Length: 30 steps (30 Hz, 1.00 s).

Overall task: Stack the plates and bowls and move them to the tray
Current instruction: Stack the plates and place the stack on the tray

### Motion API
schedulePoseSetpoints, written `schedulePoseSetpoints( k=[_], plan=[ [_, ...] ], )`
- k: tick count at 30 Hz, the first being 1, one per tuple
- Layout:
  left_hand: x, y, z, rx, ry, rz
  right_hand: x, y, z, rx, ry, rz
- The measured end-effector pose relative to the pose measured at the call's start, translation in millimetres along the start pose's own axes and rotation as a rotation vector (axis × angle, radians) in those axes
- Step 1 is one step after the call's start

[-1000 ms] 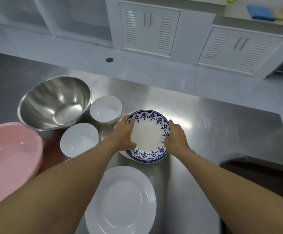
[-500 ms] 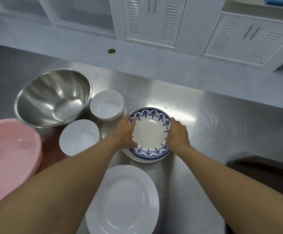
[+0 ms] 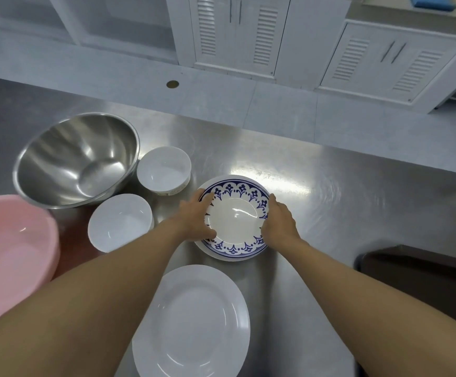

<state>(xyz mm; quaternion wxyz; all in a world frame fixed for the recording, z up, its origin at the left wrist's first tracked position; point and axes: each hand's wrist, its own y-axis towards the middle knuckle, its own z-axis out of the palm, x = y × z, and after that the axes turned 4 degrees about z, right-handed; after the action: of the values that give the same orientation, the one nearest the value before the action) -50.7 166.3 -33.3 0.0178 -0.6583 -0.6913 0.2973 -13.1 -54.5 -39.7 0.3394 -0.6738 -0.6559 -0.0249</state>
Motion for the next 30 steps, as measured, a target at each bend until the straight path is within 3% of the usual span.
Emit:
schedulePoseSetpoints(
  k=[19,30],
  plan=[
    [-3.3,-64.9,-19.1,-0.138,-0.033,0.023,3.5,-47.4,-17.6,-0.109,0.196,-0.093],
    [18.1,-129.2,13.7,-0.113,-0.008,0.064,-2.5,-119.7,19.0,-0.109,0.097,-0.017]
  ],
)
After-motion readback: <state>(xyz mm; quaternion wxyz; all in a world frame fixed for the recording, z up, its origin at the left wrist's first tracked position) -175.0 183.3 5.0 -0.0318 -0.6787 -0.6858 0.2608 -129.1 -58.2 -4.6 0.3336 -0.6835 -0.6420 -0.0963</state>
